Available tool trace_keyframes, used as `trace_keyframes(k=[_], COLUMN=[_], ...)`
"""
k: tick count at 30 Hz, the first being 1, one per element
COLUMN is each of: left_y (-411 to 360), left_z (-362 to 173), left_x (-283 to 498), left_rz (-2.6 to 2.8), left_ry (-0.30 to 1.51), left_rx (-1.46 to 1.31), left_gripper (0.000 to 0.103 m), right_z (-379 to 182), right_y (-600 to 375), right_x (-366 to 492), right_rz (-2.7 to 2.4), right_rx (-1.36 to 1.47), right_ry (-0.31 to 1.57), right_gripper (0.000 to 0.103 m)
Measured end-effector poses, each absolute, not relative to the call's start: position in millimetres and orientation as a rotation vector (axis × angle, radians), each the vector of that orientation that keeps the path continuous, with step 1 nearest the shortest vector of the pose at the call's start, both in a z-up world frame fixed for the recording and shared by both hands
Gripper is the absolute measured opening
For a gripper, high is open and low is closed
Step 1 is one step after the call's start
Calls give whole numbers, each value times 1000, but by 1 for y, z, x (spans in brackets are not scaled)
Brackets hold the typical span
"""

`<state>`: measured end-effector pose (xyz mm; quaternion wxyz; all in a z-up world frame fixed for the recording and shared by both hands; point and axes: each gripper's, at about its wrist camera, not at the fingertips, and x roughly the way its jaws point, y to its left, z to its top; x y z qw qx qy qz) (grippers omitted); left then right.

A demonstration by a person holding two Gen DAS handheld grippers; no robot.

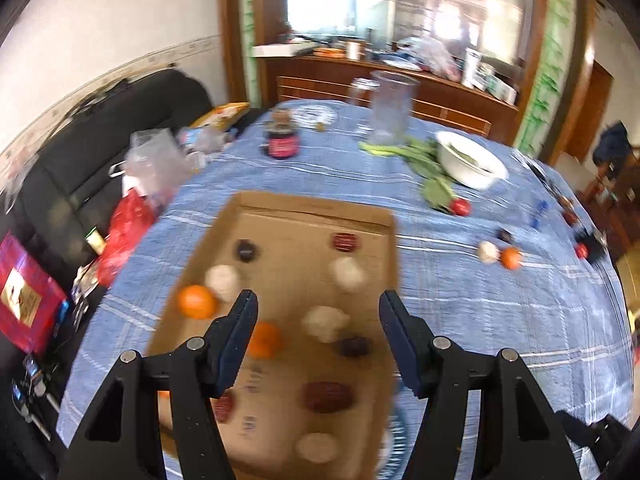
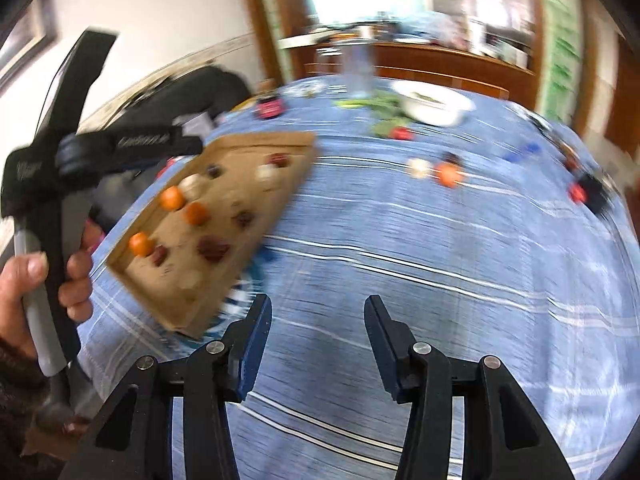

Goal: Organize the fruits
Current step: 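Move both grippers back to the last fruits on the tablecloth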

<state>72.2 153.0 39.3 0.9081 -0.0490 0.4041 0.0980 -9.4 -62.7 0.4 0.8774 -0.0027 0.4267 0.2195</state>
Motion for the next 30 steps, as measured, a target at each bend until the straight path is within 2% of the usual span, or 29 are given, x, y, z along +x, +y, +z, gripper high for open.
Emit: trace_keyframes(k=[5,14,21,30], left_y=[101,35,25,44], left_z=[33,11,3,3], left_x=[87,102,100,102], left_rz=[111,26,29,62], left_ry=[849,907,933,937], left_rx=[-90,-53,-8,18], left_gripper=[70,74,74,74], right_z=[-6,-13,-14,-29], right_y=[-127,-196,-219,-186], right_x=[-6,5,42,139], right_rz=[326,206,226,323], right_rx=[95,134,145,143], right_ry=[912,914,912,947], right_gripper=[53,61,62,63])
